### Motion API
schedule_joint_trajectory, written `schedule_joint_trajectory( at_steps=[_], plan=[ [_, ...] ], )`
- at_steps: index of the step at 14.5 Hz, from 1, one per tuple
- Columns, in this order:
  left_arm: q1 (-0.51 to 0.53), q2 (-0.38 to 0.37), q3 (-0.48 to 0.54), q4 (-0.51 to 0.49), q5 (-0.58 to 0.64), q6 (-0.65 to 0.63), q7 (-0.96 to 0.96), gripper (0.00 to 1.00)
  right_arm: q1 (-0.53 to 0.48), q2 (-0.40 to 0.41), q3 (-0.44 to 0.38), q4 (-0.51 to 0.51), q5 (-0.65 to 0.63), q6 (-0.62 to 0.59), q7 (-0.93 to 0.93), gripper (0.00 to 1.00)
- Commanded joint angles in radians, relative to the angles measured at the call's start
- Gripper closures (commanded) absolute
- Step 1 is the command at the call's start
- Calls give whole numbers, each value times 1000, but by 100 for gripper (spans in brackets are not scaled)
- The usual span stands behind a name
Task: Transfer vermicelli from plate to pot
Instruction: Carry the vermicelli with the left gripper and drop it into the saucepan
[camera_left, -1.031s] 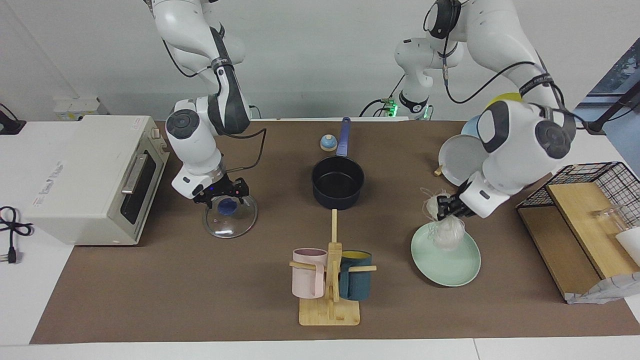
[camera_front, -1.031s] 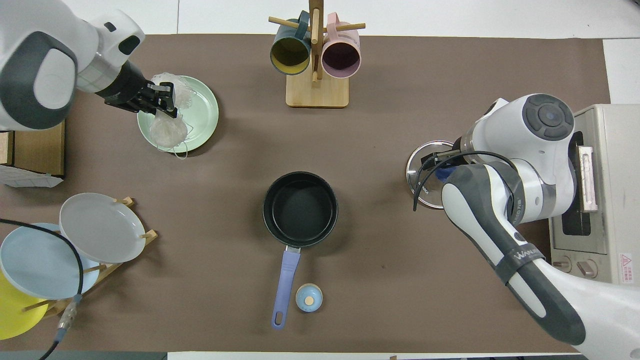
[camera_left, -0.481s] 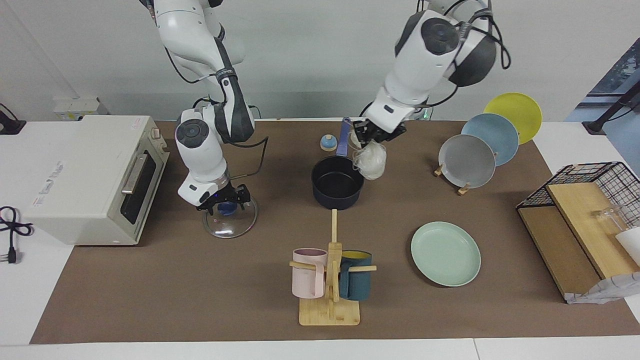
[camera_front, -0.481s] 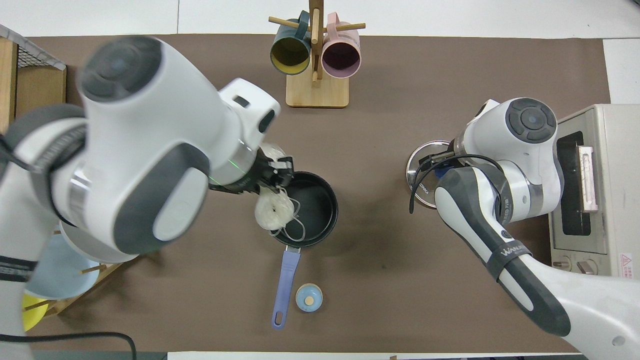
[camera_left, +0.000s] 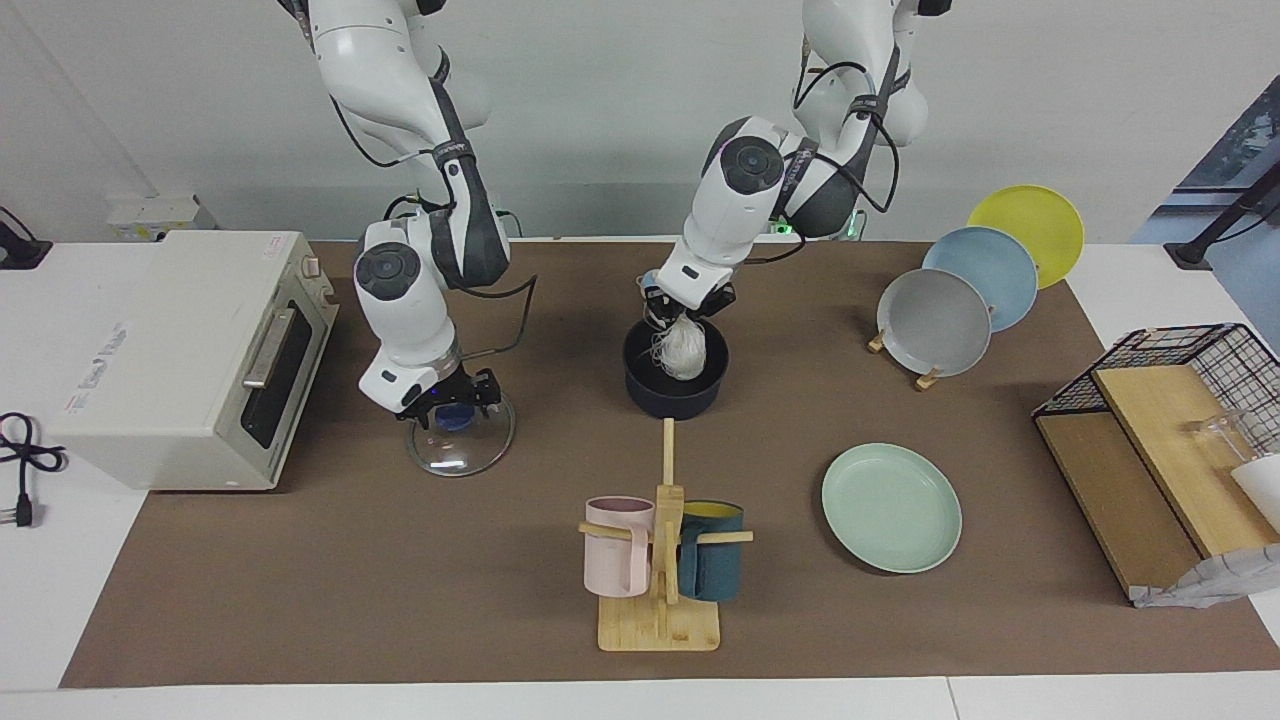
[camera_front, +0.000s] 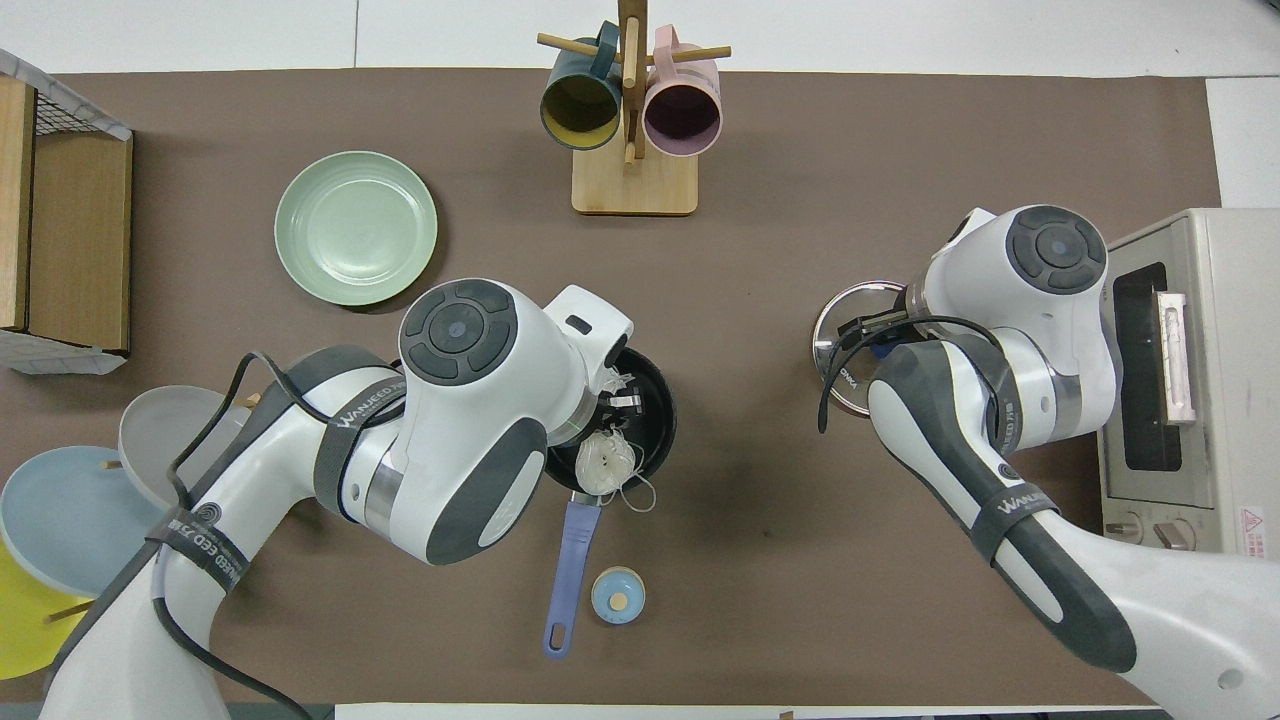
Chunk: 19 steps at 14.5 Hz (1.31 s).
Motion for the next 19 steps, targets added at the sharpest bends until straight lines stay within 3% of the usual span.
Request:
schedule_joint_trajectory(
  at_steps=[1,4,6,7,8,10,13,16,19],
  plan=[
    [-2,22,8,-48,-23,98,62,100,-7,-7,1,-20,-12,23,-11,13],
    [0,66,10,-51,-23,152,91,100,-7,-7,2,-20,-12,20,-12,33],
    [-3,72,10,-56,-22,163,105,100,-9,-7,2,-18,-12,16,-12,40],
    [-3,71,11,-53,-19,150,139,91,-10,-7,2,-17,-10,14,-12,44],
    [-3,69,13,-50,-13,144,166,1,-9,-7,2,-12,-10,10,-12,48],
    [10,48,20,-24,-11,80,171,0,-4,2,2,24,-9,-21,-11,53],
    [78,2,60,102,33,-104,186,0,0,5,2,119,-4,-137,-11,54],
    [229,-23,63,231,101,-259,318,0,2,-2,31,257,4,-306,9,57],
    [335,-58,65,271,176,-334,438,0,40,13,106,417,7,-452,199,57]
  ],
)
